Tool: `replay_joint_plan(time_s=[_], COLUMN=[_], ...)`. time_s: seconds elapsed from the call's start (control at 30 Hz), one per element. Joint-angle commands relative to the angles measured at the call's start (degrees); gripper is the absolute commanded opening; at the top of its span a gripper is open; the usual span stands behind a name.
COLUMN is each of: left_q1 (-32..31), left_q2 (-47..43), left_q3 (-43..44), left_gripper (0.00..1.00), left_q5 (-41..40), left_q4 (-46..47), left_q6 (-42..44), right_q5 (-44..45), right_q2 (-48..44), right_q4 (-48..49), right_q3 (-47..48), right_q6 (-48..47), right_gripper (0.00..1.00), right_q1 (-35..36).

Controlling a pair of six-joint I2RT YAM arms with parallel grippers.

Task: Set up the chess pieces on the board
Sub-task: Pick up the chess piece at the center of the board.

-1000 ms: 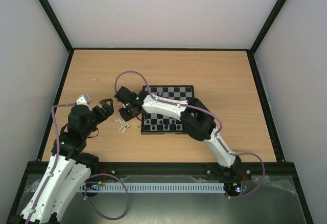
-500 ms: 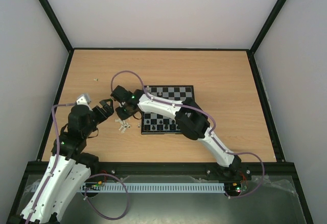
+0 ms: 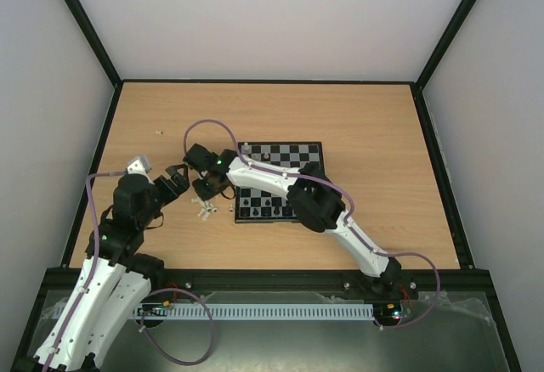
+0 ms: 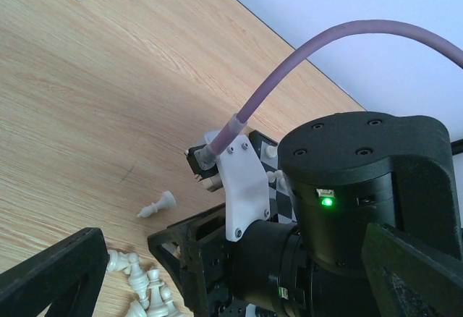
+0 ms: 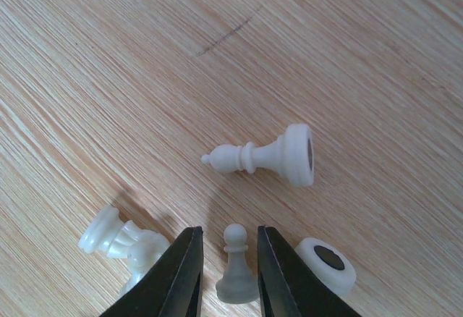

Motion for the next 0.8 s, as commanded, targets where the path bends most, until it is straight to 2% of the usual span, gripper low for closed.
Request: replay_joint_plan(time_s=[0.0,0.4,0.57,0.77], left_q1=[0.34,0.39,0.39,0.31], left_q2=[-0.30,-0.37,-0.39,-0.64], left_q3=[1.44,1.32,1.34,1.34], left_gripper=[1.00,1.00,1.00,1.00], left_q5=[0.46,0.61,0.51,0.42], left_q4=[-0.85,-0.81,-0.89,-0.95], left_q6=[0.49,0.41,0.41,0.32], right_q5=[1.54,2.73,2.74,3.04], right_q2=[1.74,4.21,4.26,1.67], right_q4=[-3.97,-6.69,-6.76,-5.33], right_q3=[2.33,4.49,4.54,4.69], right_q6=[-0.43,-0.96,-0.98,-0.94], right_gripper=[0.23,0.23,0.09,0.08], right_q1=[0.39,0.37,0.41,0.40])
